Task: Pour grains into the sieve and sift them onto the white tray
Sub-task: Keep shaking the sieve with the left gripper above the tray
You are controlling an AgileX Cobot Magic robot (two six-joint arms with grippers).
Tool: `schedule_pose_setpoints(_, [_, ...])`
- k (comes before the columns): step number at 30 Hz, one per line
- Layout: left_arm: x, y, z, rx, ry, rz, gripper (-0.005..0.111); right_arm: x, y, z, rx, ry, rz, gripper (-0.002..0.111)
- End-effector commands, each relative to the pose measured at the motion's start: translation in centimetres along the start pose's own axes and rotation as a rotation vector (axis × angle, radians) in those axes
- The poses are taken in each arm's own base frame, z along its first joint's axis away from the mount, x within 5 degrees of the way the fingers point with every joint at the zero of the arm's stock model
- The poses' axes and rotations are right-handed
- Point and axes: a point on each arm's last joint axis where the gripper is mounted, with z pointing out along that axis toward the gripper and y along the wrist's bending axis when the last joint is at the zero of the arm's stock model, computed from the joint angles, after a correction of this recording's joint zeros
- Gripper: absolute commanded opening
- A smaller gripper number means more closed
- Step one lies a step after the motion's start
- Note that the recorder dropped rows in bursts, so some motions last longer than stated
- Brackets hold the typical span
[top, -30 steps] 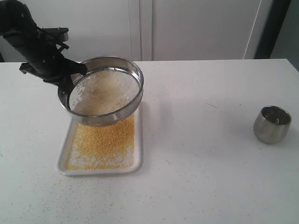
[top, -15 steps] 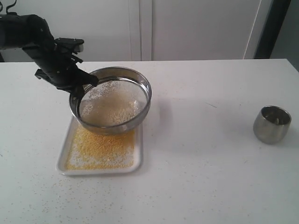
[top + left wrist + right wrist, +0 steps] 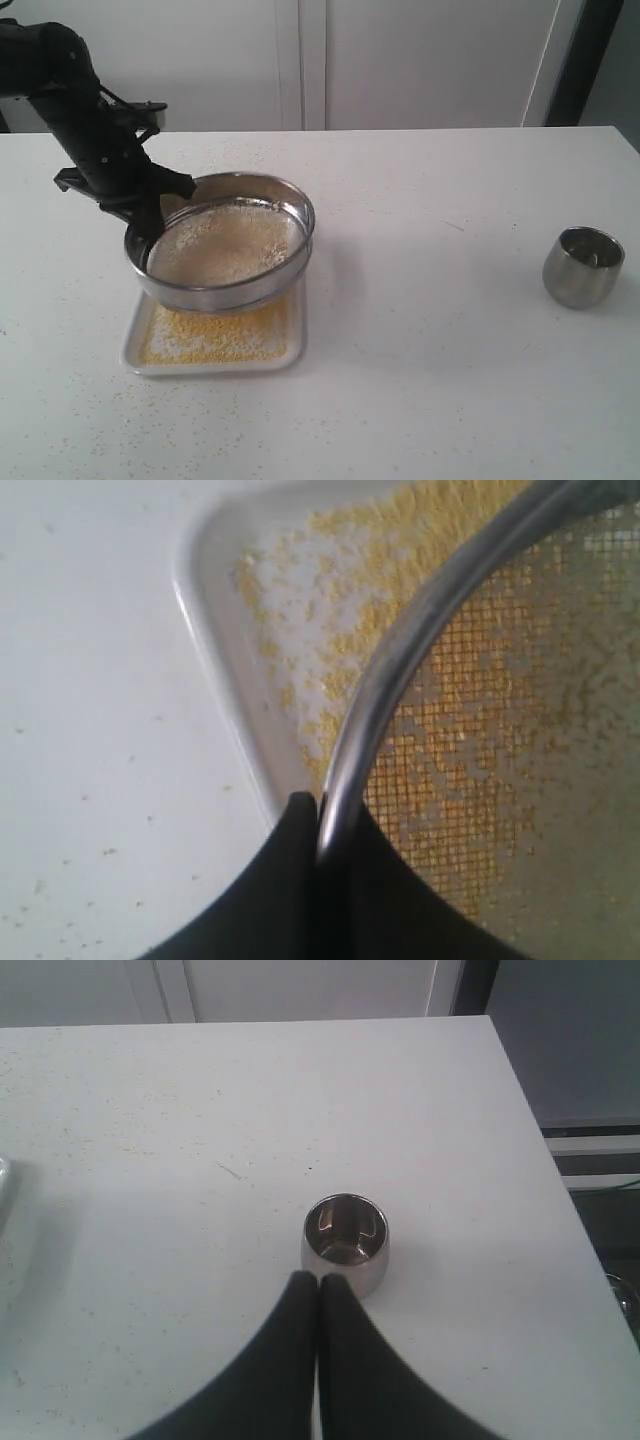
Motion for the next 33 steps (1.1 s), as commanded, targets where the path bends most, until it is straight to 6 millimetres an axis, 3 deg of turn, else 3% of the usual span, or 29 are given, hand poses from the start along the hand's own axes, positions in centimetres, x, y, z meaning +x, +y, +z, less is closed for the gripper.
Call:
schedule_pose_setpoints(1, [-2.2,0.4,-1.1,-0.074,-0.249,0.061,0.000,-0.1,-0.1,-0.2,0.005,-0.011,0.006,0.000])
schedule_pose_setpoints(4, [-1.9,0.9,-1.4,-0.061,-0.201,-0.101,0.000,-0.1,-0.1,-0.2,0.005,-0.011,0.006,0.000])
schedule_pose_setpoints(8, [0.6,0.1,-1.8,-0.023,0.067,-0.059,0.000,-0.1,-0.1,-0.2,0.005,-0.011,0.006,0.000])
schedule_pose_setpoints(12, [-1.5,0.4,-1.5,-0.082,-0.151,0.105,0.000,-0.1,-0.1,-0.2,0.005,-0.011,0.006,0.000])
schedule_pose_setpoints(14, [-1.9,1.0,-1.3,-0.098,-0.194,0.034,0.000,-0.1,-0.1,-0.2,0.005,-0.011,0.006,0.000])
schedule_pose_setpoints(16, [-0.8,0.6,-1.4,-0.040,-0.059,-0.136,0.000,-0.1,-0.1,-0.2,0.005,-0.011,0.006,0.000])
schedule_pose_setpoints(19, [1.2,-0.8,-1.4,0.056,0.170,-0.063,0.000,-0.1,-0.1,-0.2,0.005,-0.011,0.006,0.000])
schedule_pose_setpoints(21, [0.5,-0.9,-1.0,0.050,0.080,0.081,0.000,-0.1,-0.1,-0.2,0.005,-0.011,0.006,0.000])
schedule_pose_setpoints(23, [-0.9,-0.3,-0.6,-0.002,-0.061,0.099,0.000,-0.1,-0.1,-0.2,0.005,-0.011,0.006,0.000])
schedule_pose_setpoints(25, [-1.4,0.6,-0.6,-0.015,-0.128,-0.056,0.000,-0.1,-0.1,-0.2,0.005,-0.011,0.006,0.000])
schedule_pose_setpoints(27, [-0.7,0.7,-0.8,0.030,-0.052,-0.238,0.000,-0.1,-0.1,-0.2,0.005,-0.011,0.006,0.000])
schedule_pose_setpoints(28, [0.0,0.5,-0.9,0.052,0.017,-0.242,0.000,-0.1,-0.1,-0.2,0.005,-0.011,0.006,0.000])
schedule_pose_setpoints(30, [0.8,-0.7,-0.8,0.091,0.101,-0.149,0.000,-0.1,-0.1,-0.2,0.005,-0.011,0.006,0.000])
schedule_pose_setpoints(33, [-0.7,-0.6,-0.2,0.020,-0.051,0.051,0.000,-0.1,-0.1,-0.2,0.005,-0.011,0.006,0.000])
